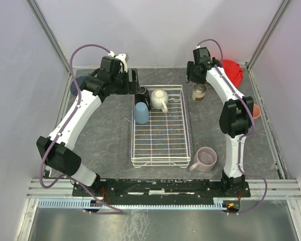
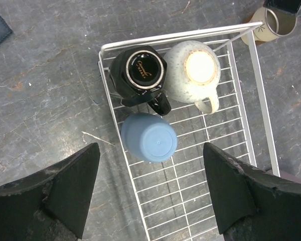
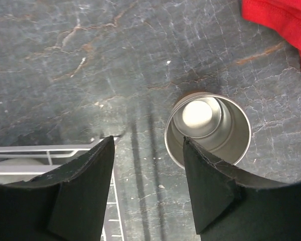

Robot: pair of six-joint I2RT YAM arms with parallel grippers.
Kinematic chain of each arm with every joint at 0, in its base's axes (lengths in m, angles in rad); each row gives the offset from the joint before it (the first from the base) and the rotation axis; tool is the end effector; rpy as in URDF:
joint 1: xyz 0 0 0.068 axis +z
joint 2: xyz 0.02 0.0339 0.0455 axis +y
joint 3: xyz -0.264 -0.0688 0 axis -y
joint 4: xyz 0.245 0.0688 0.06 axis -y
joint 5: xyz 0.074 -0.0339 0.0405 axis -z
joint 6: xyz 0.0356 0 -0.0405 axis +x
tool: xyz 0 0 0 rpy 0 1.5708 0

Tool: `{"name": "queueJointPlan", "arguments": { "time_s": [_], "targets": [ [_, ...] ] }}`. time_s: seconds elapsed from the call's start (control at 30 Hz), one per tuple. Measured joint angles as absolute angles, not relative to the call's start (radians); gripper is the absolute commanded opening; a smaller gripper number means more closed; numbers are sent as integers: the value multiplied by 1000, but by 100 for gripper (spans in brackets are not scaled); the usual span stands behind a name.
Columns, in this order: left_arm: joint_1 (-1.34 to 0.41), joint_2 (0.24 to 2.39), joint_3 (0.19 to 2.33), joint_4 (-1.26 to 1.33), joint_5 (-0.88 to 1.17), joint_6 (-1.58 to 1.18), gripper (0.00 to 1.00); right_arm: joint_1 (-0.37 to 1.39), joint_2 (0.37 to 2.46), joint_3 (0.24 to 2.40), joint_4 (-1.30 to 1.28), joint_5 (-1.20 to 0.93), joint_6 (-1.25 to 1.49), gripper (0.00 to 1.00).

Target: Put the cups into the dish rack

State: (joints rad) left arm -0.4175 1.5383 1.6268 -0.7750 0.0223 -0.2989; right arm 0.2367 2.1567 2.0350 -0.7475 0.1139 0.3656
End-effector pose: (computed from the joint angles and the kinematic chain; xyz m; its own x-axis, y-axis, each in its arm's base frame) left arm 0.3058 -0.1365 0.3893 -0.6777 -0.0214 -0.7350 0.2319 0.9424 -0.2413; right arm 0.4744 0.1103 0.2797 -0.7512 0.1842 -0.6338 0.1145 0.9821 0.1497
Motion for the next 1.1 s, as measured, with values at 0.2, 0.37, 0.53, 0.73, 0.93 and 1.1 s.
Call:
{"name": "queueJointPlan", "arguments": {
  "time_s": [0.2,0.37,0.53,0.73,0.93,1.1],
  "targets": [
    [-366,1548,1627,-768,88,-305,89,219,2231,2091,-800,126,362,64],
    [-346,1555,1627,-762,117,-306,89,209,2261,2102,-811,133,362,63],
    [-342,1565,1627,-753,139,-308,88,205,2291,2103,-813,133,362,62],
    [-342,1574,1627,-736,176,-334,88,204,2326,2109,-817,133,363,27],
    [-342,1576,1625,-699,216,-367,88,204,2337,2111,-822,142,368,1],
    [-337,1576,1589,-625,294,-431,88,194,2287,2057,-814,143,369,0]
  ]
}}
